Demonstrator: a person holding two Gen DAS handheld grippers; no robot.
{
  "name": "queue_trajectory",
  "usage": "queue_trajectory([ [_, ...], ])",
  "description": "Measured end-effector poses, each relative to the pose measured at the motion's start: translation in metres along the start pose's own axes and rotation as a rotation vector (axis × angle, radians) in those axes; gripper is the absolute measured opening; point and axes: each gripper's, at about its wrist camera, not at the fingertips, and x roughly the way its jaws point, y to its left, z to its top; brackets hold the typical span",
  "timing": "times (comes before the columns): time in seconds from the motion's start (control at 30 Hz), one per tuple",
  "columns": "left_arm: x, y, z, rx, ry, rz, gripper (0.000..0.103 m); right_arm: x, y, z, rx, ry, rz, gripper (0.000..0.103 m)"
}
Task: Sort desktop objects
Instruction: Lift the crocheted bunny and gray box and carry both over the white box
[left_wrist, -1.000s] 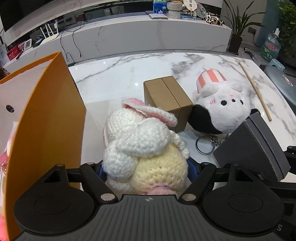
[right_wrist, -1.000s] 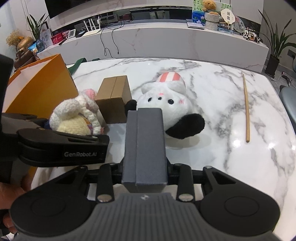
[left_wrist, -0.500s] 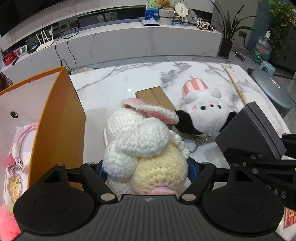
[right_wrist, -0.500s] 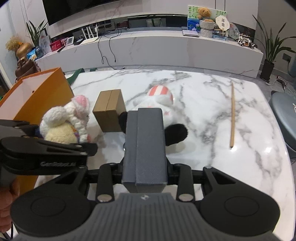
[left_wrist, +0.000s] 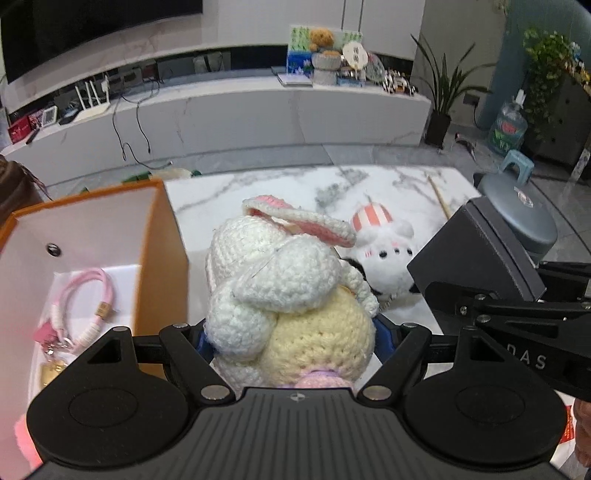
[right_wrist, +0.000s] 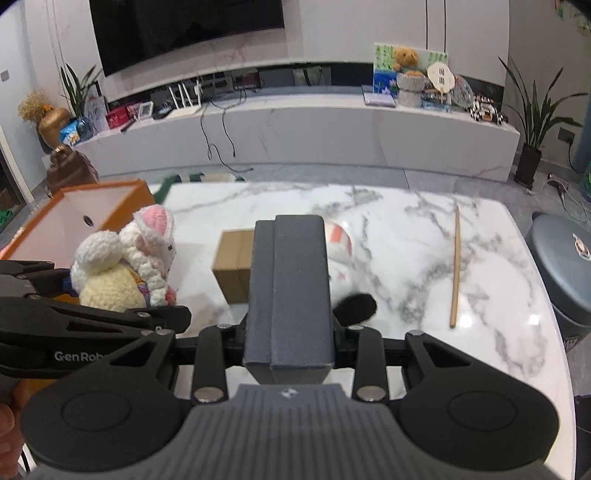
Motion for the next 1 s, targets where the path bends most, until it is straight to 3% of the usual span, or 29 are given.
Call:
queue_trajectory([
  [0.53, -0.055, 0.056, 0.014, -0.113, -0.126, -0.014, 0.091, -0.028, 0.058, 0.024, -0.062, -0.128, 0.038, 0.036],
  [1.0, -0.075, 0.111, 0.006, -0.155, -0.133, 0.036, 0.091, -0.011, 0.129, 0.031, -0.140, -0.151, 0.123, 0.036],
])
